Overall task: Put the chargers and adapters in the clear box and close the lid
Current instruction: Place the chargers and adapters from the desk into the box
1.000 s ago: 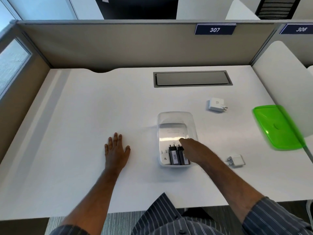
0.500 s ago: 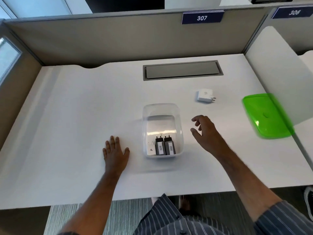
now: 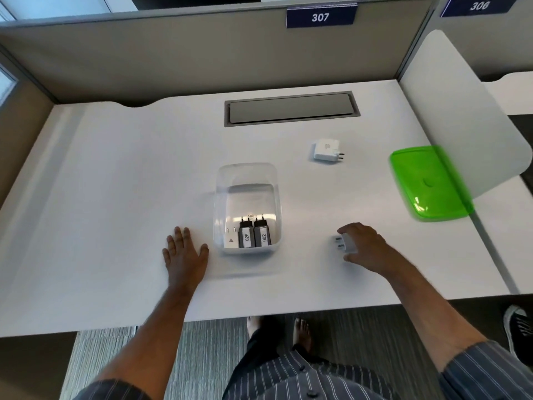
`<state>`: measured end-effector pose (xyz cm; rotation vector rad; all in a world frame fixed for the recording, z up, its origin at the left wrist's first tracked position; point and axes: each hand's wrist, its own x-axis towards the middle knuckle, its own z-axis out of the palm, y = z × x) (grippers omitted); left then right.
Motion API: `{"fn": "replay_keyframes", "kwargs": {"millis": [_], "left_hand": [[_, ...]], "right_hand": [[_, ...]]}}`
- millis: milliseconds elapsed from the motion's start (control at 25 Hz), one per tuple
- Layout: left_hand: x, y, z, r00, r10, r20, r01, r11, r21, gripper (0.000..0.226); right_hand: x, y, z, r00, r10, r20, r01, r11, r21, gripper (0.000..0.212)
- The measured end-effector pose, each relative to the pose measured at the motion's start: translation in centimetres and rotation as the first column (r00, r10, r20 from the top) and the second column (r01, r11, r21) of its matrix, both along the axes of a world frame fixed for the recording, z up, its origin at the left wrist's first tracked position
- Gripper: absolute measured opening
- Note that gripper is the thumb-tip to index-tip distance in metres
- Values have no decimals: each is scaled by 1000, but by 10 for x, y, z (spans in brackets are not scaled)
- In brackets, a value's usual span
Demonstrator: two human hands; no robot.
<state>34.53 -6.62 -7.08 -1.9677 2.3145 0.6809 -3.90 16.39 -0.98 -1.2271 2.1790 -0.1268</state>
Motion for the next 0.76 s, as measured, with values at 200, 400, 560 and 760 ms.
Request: {"fn": "replay_keyframes", "kwargs": {"millis": [200, 400, 560, 760], "left_hand": [[-3, 4, -2, 1000, 8, 6, -8, 1000, -20, 75], [-1, 9, -13, 1000, 10, -2, -10, 997, -78, 74], [-6, 17, -20, 999, 34, 13, -31, 985, -169, 80], [-5, 17, -28, 999, 51, 10, -47, 969, -243, 78]], "right_hand": [[-5, 8, -7, 997, 65, -40, -70, 987, -142, 57], [-10, -2, -1, 986, 117, -116, -135, 978, -162, 52], [-3, -27, 15, 999, 32, -17, -36, 959, -281, 49], [11, -74, 43, 996, 42, 75, -4, 899, -439, 48]]}}
